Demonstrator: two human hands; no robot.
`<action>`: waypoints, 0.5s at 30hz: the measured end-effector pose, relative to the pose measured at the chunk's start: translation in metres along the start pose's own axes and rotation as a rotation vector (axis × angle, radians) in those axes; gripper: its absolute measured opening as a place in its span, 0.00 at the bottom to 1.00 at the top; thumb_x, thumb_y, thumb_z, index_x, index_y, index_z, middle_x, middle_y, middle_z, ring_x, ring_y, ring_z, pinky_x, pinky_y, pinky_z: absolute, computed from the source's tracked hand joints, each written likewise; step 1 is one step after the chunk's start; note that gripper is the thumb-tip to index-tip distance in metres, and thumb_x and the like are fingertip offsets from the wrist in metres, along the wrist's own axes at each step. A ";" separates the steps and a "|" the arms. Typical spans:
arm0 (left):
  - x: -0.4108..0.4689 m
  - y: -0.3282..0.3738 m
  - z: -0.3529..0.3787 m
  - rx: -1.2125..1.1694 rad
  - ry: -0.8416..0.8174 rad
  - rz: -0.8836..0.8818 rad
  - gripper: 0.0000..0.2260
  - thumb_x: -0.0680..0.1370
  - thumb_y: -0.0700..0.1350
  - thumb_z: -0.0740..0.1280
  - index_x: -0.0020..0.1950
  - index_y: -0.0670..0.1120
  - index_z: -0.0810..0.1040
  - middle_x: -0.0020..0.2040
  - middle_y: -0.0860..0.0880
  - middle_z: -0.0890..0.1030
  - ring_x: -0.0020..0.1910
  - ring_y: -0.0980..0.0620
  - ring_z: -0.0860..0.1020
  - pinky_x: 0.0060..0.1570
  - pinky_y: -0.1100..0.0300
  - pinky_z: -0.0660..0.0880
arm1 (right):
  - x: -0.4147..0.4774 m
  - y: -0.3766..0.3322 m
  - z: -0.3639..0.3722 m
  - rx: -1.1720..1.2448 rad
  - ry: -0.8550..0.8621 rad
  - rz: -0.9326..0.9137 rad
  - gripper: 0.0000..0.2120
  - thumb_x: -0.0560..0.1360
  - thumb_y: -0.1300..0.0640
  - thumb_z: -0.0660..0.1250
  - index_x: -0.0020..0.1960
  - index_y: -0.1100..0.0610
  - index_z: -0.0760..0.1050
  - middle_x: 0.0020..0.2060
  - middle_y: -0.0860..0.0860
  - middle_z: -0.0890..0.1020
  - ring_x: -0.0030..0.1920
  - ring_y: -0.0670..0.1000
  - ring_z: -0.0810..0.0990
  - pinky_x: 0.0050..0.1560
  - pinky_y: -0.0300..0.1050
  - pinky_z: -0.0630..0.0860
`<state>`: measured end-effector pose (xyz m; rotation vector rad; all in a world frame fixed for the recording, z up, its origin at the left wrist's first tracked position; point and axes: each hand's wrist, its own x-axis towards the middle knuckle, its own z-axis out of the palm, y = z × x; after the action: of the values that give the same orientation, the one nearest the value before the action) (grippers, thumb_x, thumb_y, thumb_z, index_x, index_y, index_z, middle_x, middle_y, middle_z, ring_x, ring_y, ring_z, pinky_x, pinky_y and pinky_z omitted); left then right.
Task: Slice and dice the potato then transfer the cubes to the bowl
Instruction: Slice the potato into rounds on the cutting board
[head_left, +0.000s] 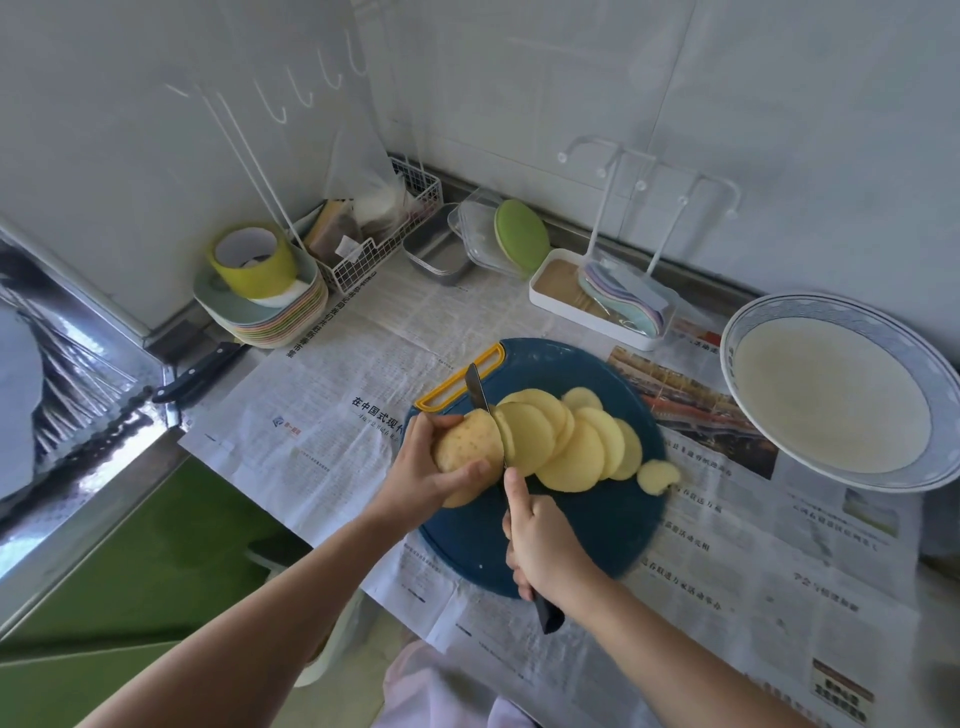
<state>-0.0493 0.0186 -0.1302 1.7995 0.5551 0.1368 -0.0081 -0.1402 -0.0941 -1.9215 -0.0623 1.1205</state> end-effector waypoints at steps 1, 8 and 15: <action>0.001 0.000 -0.001 -0.010 -0.007 -0.008 0.29 0.58 0.65 0.72 0.55 0.59 0.69 0.58 0.51 0.70 0.59 0.55 0.72 0.57 0.57 0.74 | 0.001 0.003 0.003 -0.008 0.024 -0.015 0.26 0.77 0.34 0.47 0.37 0.56 0.62 0.22 0.48 0.65 0.16 0.44 0.63 0.20 0.38 0.62; 0.008 0.003 -0.007 -0.154 -0.030 -0.093 0.32 0.58 0.63 0.73 0.57 0.53 0.71 0.57 0.50 0.75 0.57 0.51 0.76 0.52 0.58 0.76 | 0.011 0.010 0.019 -0.045 0.089 -0.104 0.27 0.72 0.32 0.46 0.32 0.55 0.61 0.24 0.47 0.63 0.23 0.45 0.62 0.26 0.41 0.60; 0.005 0.000 -0.006 -0.082 -0.044 -0.034 0.30 0.59 0.63 0.73 0.57 0.56 0.71 0.58 0.51 0.73 0.57 0.56 0.74 0.52 0.65 0.74 | 0.009 -0.006 0.009 0.040 -0.024 0.044 0.25 0.80 0.37 0.47 0.38 0.57 0.62 0.19 0.49 0.65 0.18 0.49 0.64 0.22 0.40 0.64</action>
<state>-0.0471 0.0261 -0.1291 1.7090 0.5414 0.0954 -0.0068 -0.1270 -0.0973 -1.8820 -0.0106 1.1654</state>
